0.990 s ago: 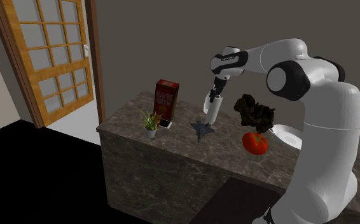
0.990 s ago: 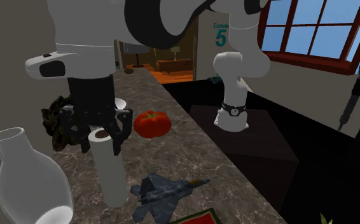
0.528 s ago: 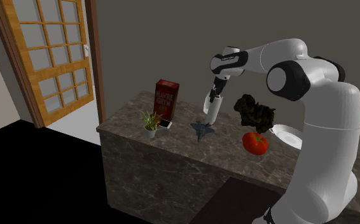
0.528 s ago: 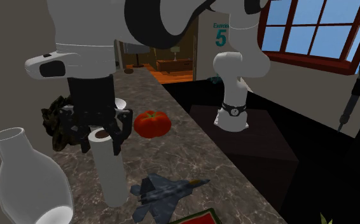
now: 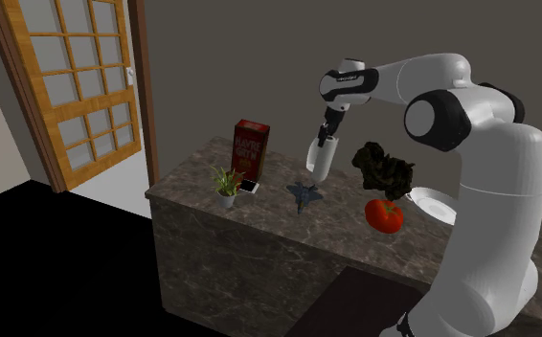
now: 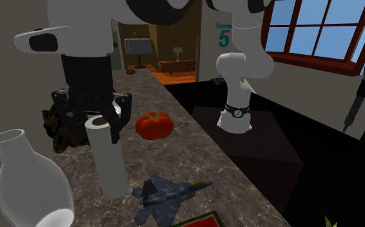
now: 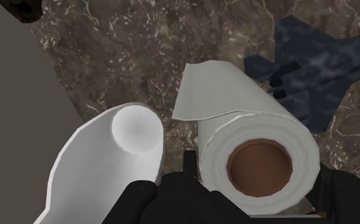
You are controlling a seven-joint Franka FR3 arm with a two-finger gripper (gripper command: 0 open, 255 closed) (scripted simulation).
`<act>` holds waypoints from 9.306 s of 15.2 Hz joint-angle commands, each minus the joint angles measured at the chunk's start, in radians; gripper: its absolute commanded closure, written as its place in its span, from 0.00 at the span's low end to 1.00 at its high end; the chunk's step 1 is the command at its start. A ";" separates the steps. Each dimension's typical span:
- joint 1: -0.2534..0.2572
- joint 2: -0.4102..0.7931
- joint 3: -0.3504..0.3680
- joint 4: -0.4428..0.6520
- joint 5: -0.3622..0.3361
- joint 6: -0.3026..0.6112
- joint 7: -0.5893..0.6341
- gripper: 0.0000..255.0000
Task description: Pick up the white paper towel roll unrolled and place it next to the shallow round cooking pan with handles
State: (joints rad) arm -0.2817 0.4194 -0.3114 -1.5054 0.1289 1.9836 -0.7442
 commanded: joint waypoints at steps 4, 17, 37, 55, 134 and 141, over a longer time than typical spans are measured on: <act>-0.002 -0.012 -0.003 0.049 -0.005 -0.061 0.003 1.00; -0.066 0.009 0.021 0.148 -0.031 -0.264 -0.292 0.00; -0.063 0.007 0.021 0.110 -0.031 -0.228 -0.293 1.00; -0.035 0.036 0.035 -0.033 -0.001 0.052 -0.239 0.00; -0.311 -0.867 -0.348 -0.257 -0.367 -0.527 -0.866 1.00; -0.325 -0.908 -0.347 -0.384 -0.388 -0.437 -0.850 1.00</act>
State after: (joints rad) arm -0.6042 -0.4821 -0.6564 -1.8715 -0.2556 1.5330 -1.5944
